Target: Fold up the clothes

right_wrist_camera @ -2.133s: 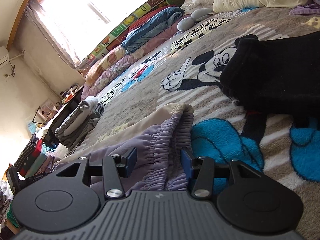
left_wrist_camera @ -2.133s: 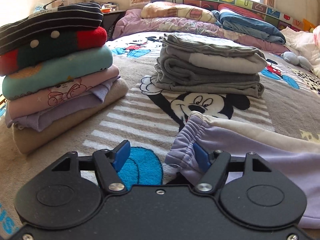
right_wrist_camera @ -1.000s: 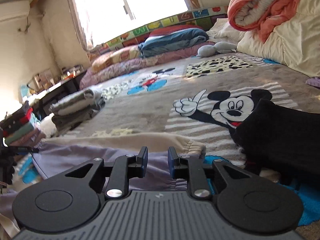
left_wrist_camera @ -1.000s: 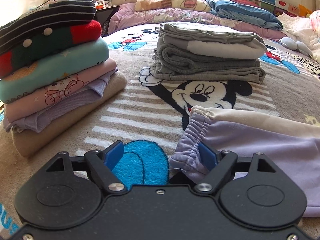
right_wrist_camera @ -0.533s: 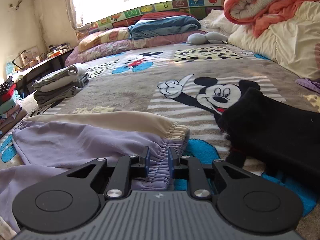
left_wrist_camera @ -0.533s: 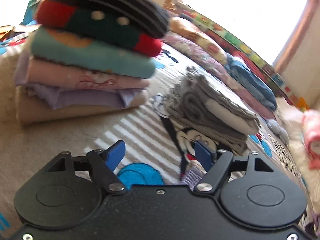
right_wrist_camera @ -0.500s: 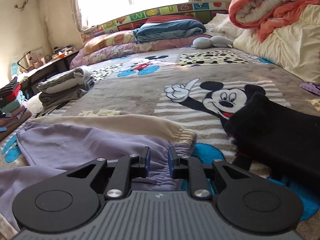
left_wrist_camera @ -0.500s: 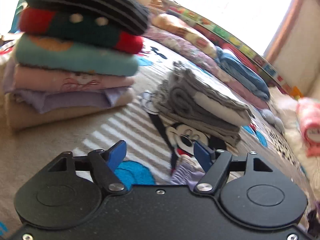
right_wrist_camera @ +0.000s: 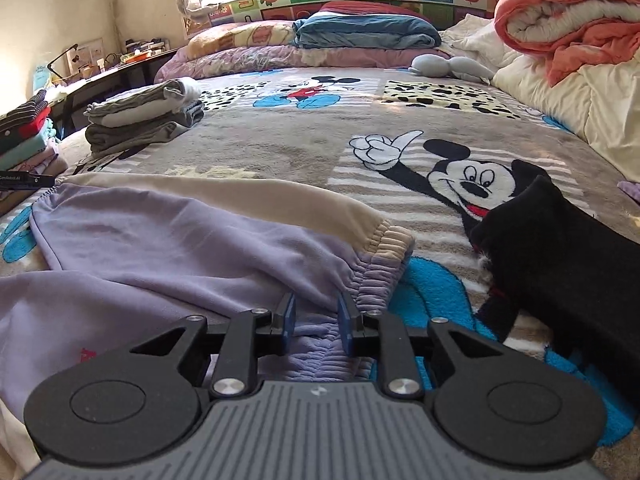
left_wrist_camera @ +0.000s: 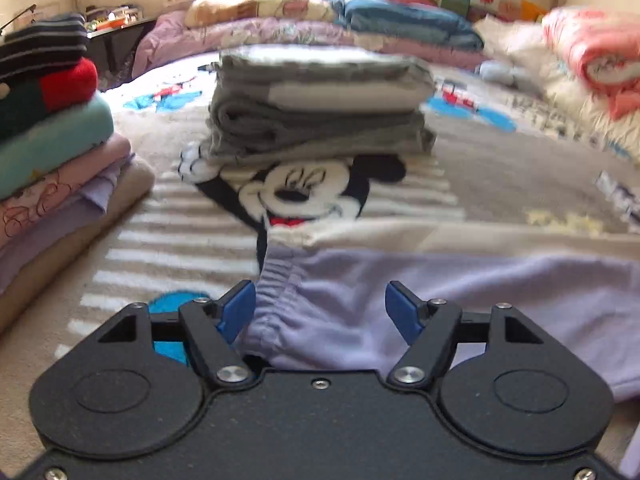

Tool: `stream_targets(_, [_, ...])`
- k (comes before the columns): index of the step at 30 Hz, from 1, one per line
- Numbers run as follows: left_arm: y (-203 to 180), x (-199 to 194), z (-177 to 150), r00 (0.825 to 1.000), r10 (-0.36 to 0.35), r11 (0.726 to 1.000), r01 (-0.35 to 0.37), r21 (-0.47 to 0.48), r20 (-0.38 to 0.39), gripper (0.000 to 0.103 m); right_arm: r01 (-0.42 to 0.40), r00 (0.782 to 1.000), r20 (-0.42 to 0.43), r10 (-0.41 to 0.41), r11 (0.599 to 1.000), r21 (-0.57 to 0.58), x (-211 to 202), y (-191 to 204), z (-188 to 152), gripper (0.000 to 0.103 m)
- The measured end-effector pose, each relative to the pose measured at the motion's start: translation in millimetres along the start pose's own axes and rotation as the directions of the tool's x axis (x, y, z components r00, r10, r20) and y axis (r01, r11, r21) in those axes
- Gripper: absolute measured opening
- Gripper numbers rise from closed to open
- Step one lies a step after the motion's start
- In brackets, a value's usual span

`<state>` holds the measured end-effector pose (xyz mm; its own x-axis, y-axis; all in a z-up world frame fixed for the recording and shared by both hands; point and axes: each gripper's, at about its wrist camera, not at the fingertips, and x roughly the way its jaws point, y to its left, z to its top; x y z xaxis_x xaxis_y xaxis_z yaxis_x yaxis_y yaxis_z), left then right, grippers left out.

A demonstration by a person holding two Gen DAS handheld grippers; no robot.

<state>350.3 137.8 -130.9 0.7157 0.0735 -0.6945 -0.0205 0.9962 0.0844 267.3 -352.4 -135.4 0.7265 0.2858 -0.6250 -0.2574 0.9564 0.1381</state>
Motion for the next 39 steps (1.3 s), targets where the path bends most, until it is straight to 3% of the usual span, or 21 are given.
stream_targets(3, [-3, -22, 6, 0.997, 0.035, 0.999, -0.035, -0.003, 0.062, 0.076, -0.014, 0.999, 0.034, 0.012, 0.999, 0.046, -6, -5, 0, 0.024])
stream_targets(6, [0, -55, 9, 0.989, 0.035, 0.998, -0.027, -0.054, 0.145, 0.076, -0.051, 0.994, 0.106, 0.032, 0.981, 0.185, -27, -22, -5, 0.029])
stream_targets(10, [1, -92, -11, 0.988, 0.025, 0.992, -0.006, -0.123, 0.155, 0.076, -0.117, 0.983, 0.179, 0.045, 0.904, 0.411, -56, -49, -26, 0.033])
stream_targets(13, [-1, -115, -28, 0.99, -0.004, 0.987, 0.027, -0.157, 0.141, 0.076, -0.186, 0.97, 0.231, 0.076, 0.845, 0.501, -73, -54, -40, 0.033])
stream_targets(21, [-4, -184, -91, 0.986, -0.052, 0.964, 0.092, -0.251, 0.161, 0.077, -0.171, 0.976, 0.197, 0.092, 0.886, 0.431, -81, -35, -60, 0.034])
stream_targets(28, [5, -203, -126, 0.993, -0.008, 0.959, 0.04, -0.28, 0.115, 0.077, -0.285, 0.956, 0.206, 0.209, 0.822, 0.492, -65, -55, -70, 0.038])
stream_targets(30, [15, -204, -134, 0.994, -0.011, 0.943, 0.047, -0.33, 0.111, 0.077, -0.249, 0.967, 0.178, 0.184, 0.836, 0.489, -62, -54, -71, 0.038])
stream_targets(36, [42, -187, -141, 0.992, -0.081, 0.882, 0.117, -0.456, 0.098, 0.068, -0.304, 0.95, 0.215, 0.228, 0.834, 0.461, -62, -49, -70, 0.038])
stream_targets(39, [39, -178, -128, 0.99, -0.107, 0.913, 0.134, -0.385, 0.091, 0.064, -0.288, 0.956, 0.196, 0.22, 0.84, 0.46, -59, -47, -71, 0.029])
